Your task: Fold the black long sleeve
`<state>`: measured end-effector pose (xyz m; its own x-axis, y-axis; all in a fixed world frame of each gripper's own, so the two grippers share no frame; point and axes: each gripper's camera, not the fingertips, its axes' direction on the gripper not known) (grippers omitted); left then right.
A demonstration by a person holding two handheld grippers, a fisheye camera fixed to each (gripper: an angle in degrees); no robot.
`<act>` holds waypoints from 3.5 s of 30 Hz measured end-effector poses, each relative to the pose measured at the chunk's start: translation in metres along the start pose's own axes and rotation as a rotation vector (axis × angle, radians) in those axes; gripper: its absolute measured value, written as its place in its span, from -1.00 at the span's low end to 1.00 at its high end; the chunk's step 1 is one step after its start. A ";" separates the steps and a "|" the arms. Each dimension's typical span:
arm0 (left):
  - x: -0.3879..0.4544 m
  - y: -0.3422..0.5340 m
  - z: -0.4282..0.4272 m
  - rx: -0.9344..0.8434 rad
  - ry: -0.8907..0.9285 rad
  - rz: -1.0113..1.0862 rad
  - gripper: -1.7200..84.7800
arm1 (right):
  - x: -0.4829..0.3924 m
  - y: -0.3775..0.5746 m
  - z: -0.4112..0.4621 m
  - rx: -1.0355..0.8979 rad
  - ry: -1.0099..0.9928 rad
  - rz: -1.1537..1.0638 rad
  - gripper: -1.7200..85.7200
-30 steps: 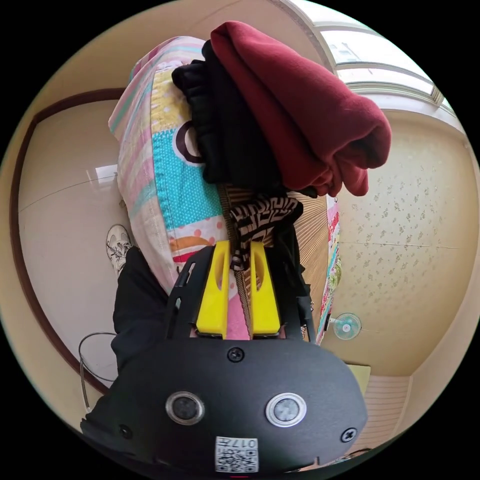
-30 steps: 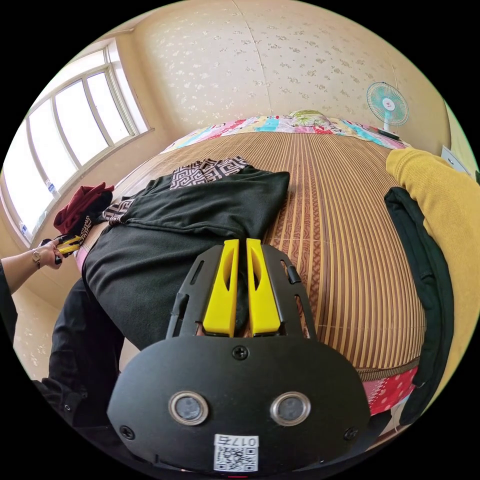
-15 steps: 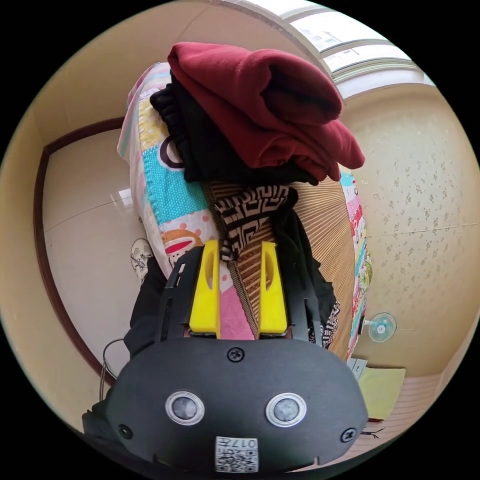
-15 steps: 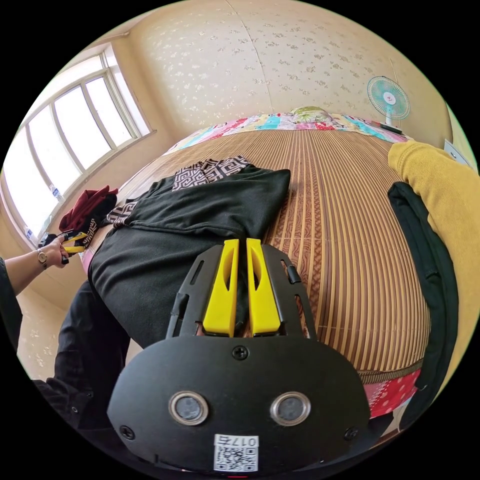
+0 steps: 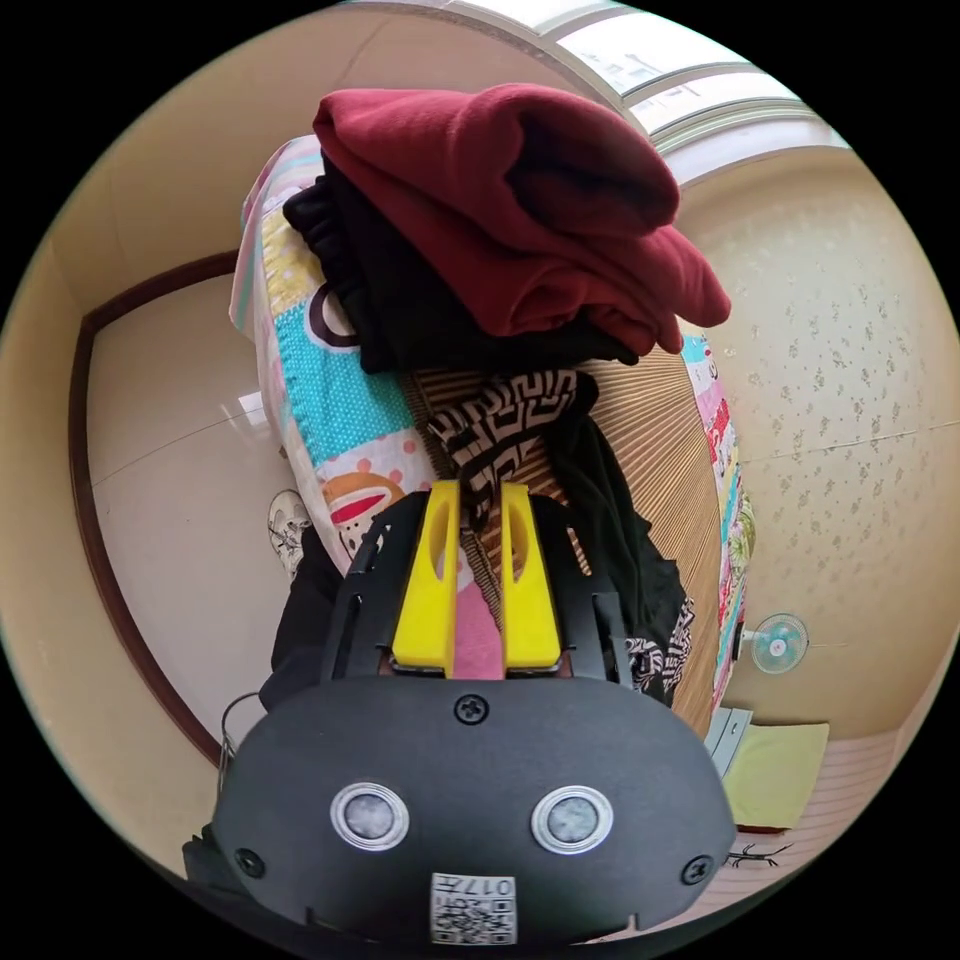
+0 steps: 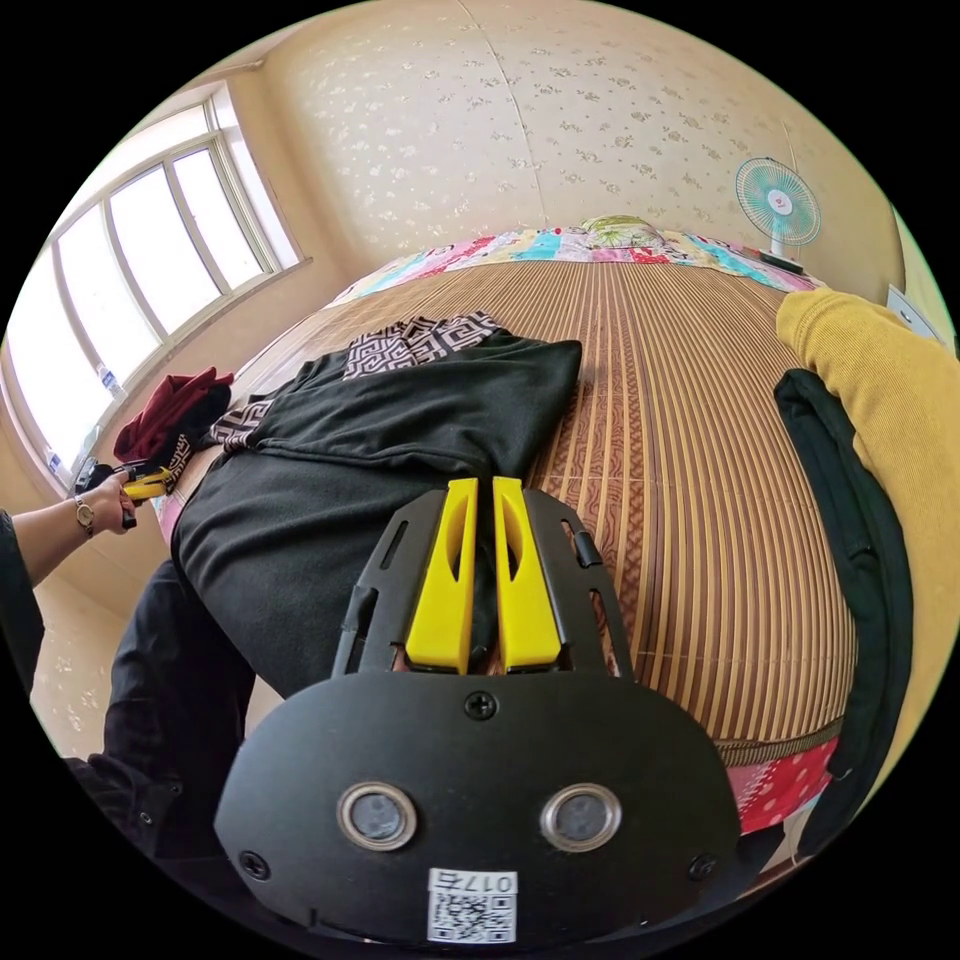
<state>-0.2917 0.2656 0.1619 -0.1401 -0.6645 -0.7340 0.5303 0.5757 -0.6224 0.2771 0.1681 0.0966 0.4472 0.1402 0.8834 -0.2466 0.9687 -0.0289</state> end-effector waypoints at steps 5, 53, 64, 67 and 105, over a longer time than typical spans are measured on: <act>0.028 0.007 -0.019 -0.035 0.024 0.083 -0.96 | -0.002 -0.001 0.002 -0.004 0.016 -0.004 -0.89; 0.119 0.375 0.120 -0.345 -0.004 1.082 -0.78 | 0.042 -0.039 0.025 -0.014 -0.139 0.067 -0.88; 0.045 0.336 0.103 -0.214 0.068 0.978 -0.73 | 0.031 -0.042 -0.027 -0.161 -0.211 0.081 -0.85; 0.040 0.330 0.126 -0.270 0.065 0.980 -0.71 | 0.036 -0.013 -0.045 -0.188 -0.156 0.168 -0.84; 0.032 0.125 0.047 -0.262 0.354 0.956 -0.67 | 0.047 -0.091 -0.081 -0.051 -0.068 0.160 -0.77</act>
<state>-0.1908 0.2939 0.0729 -0.0178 0.2738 -0.9616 0.3577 0.8999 0.2496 0.3906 0.1028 0.1032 0.3460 0.2809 0.8952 -0.2650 0.9445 -0.1939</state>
